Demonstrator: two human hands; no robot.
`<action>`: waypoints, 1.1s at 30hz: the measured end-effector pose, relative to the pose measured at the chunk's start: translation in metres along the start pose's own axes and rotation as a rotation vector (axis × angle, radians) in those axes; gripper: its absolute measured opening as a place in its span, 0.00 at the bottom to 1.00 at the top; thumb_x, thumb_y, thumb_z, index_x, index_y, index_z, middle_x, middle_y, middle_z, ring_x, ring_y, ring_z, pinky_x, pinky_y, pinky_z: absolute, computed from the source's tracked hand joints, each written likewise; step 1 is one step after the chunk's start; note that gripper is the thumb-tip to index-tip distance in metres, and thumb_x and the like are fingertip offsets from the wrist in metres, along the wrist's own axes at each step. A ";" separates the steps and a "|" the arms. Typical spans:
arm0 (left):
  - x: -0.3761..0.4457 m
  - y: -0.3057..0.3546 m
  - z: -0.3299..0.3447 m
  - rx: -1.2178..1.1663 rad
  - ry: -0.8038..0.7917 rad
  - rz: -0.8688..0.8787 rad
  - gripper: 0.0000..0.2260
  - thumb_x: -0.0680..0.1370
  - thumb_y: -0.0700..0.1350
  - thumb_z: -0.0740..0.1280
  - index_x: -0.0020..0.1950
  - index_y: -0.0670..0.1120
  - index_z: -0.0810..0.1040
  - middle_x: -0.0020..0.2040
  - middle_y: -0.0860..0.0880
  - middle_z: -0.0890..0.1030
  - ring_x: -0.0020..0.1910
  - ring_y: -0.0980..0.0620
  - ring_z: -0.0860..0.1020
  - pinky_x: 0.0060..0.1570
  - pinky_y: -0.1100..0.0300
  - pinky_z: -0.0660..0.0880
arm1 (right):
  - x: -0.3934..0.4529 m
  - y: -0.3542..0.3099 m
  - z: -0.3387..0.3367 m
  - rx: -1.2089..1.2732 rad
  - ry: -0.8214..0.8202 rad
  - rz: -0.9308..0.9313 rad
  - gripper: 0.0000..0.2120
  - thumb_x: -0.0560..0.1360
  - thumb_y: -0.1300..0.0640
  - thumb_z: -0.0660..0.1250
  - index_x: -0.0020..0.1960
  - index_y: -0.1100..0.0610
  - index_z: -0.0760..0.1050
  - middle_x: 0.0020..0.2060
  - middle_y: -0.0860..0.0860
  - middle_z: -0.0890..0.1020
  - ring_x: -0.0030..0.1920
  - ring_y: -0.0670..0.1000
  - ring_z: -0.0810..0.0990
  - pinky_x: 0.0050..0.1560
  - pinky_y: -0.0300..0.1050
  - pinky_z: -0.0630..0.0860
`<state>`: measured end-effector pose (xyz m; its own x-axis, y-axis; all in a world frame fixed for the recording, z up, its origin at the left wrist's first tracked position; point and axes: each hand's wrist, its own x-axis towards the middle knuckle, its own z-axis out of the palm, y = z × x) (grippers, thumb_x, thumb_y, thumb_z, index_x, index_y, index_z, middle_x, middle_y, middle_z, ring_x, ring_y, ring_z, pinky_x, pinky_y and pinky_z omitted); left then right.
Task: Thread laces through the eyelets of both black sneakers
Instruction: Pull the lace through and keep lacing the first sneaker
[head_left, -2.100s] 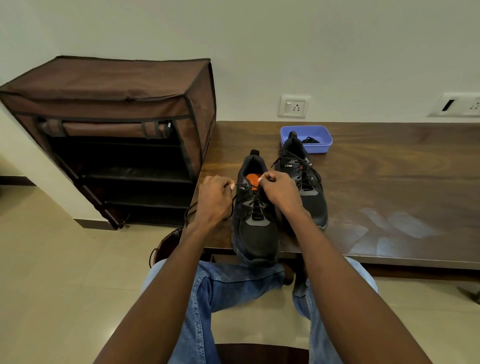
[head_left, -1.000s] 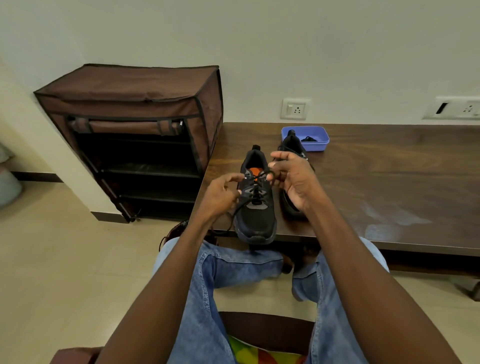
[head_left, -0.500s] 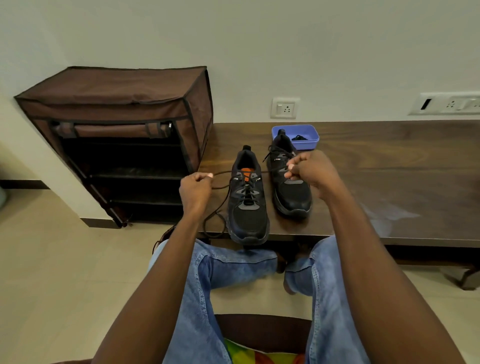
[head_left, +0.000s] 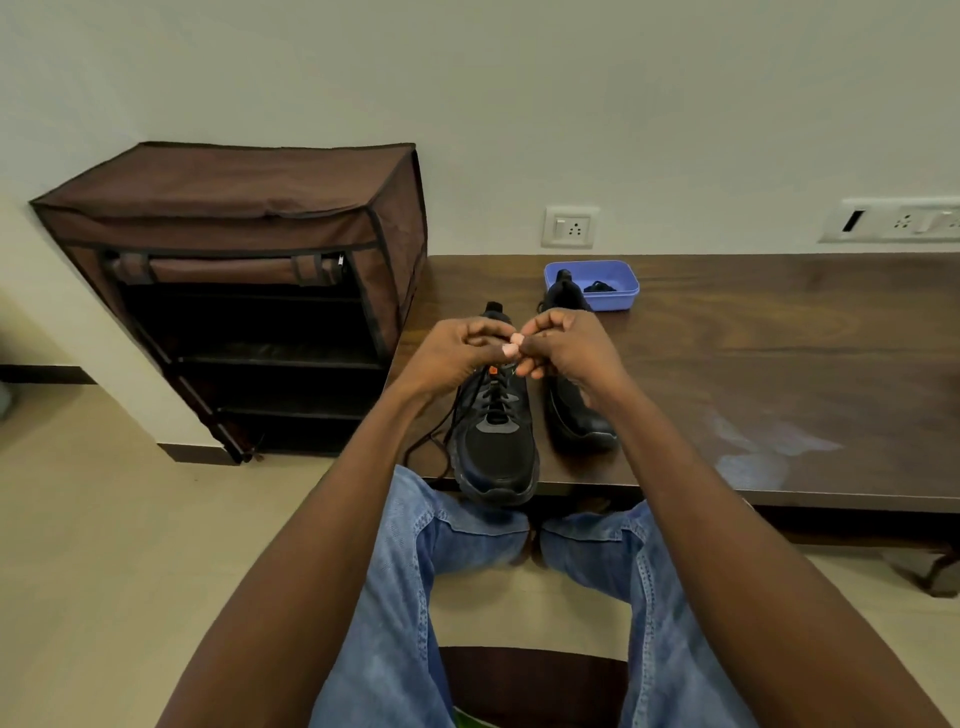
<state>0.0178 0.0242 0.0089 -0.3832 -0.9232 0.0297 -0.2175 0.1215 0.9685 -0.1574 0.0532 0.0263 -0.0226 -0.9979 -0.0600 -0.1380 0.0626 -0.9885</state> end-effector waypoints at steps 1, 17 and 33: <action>0.003 -0.001 -0.001 0.014 0.010 0.005 0.09 0.76 0.39 0.73 0.56 0.43 0.83 0.50 0.41 0.85 0.50 0.51 0.83 0.56 0.60 0.78 | 0.003 0.004 0.001 0.004 0.001 0.004 0.08 0.76 0.69 0.69 0.54 0.71 0.76 0.38 0.64 0.84 0.29 0.50 0.81 0.27 0.37 0.75; 0.043 -0.035 0.005 0.687 0.275 0.034 0.07 0.80 0.40 0.66 0.54 0.46 0.84 0.42 0.55 0.74 0.42 0.58 0.75 0.44 0.69 0.71 | 0.047 0.053 0.021 0.042 0.276 0.230 0.10 0.78 0.61 0.66 0.38 0.58 0.77 0.35 0.55 0.78 0.36 0.51 0.76 0.37 0.43 0.72; 0.080 -0.066 0.007 0.666 0.153 -0.202 0.18 0.75 0.39 0.68 0.25 0.51 0.77 0.48 0.41 0.78 0.55 0.43 0.73 0.55 0.55 0.61 | 0.051 0.076 0.037 -0.320 0.247 0.222 0.06 0.75 0.58 0.73 0.41 0.54 0.78 0.43 0.53 0.83 0.48 0.54 0.82 0.54 0.54 0.80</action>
<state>-0.0046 -0.0550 -0.0544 -0.1579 -0.9861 -0.0526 -0.7921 0.0946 0.6029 -0.1323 0.0067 -0.0567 -0.3164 -0.9289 -0.1922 -0.4006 0.3145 -0.8606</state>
